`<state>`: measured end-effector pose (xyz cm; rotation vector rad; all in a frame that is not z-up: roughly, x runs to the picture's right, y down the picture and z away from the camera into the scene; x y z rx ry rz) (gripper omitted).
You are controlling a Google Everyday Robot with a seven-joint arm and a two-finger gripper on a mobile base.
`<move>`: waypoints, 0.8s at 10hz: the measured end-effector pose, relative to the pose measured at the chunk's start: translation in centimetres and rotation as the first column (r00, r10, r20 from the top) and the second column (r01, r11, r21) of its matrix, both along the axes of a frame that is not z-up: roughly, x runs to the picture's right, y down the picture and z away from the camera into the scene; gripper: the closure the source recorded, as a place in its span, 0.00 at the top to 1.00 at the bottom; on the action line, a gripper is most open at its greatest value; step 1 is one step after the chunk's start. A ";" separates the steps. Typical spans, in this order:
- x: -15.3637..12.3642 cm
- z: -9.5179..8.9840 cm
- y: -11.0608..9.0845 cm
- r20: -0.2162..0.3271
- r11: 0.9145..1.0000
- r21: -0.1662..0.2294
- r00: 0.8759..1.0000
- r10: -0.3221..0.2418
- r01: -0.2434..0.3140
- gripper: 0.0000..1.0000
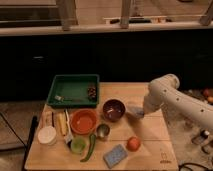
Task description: Place towel in red bowl
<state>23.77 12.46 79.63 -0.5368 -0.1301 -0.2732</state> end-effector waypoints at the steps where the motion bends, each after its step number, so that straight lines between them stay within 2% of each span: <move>1: -0.4 -0.5 -0.2 0.003 1.000 0.000 1.000 -0.009 0.009 0.01; 8: -3.2 -1.9 0.2 0.038 0.997 0.017 0.996 -0.080 0.080 0.01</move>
